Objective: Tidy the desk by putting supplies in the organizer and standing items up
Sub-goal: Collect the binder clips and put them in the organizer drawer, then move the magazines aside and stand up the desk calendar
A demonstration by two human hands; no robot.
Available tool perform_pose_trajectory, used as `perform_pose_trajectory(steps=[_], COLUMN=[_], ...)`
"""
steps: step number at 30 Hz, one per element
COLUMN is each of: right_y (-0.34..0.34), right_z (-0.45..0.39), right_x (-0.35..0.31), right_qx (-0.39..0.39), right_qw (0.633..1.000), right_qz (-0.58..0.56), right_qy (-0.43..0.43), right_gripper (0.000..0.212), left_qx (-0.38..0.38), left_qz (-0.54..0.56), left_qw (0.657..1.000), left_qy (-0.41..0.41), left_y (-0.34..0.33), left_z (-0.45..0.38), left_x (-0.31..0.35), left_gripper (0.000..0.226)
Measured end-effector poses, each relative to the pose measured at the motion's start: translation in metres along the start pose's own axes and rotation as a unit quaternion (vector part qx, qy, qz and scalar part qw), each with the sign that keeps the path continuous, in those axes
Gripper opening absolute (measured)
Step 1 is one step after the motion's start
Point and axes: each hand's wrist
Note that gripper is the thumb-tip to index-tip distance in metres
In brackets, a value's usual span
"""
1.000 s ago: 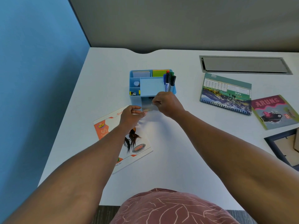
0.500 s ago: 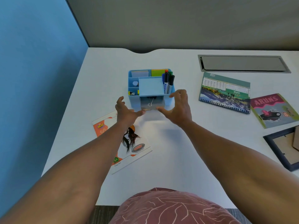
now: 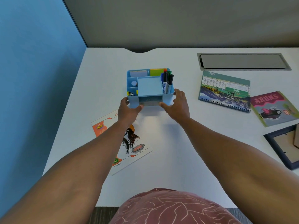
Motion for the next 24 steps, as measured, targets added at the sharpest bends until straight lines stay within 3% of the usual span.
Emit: perform_pose_trajectory(steps=[24], right_y=[-0.001], right_z=[-0.013], right_x=[-0.017], right_qx=[0.041], right_qw=[0.997], right_qz=[0.021], right_qy=[-0.057], right_gripper=[0.057], left_qx=[0.058], left_qz=[-0.037], left_qw=[0.996], left_qy=[0.057], left_y=[-0.003], left_z=[-0.007], left_x=[0.008], left_gripper=[0.066])
Point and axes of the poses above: each hand's wrist, its own z-axis away from the middle knuckle, its own y-axis out of the back of the hand, x = y × z, and after that the axes turned 10 degrees about -z, right-handed
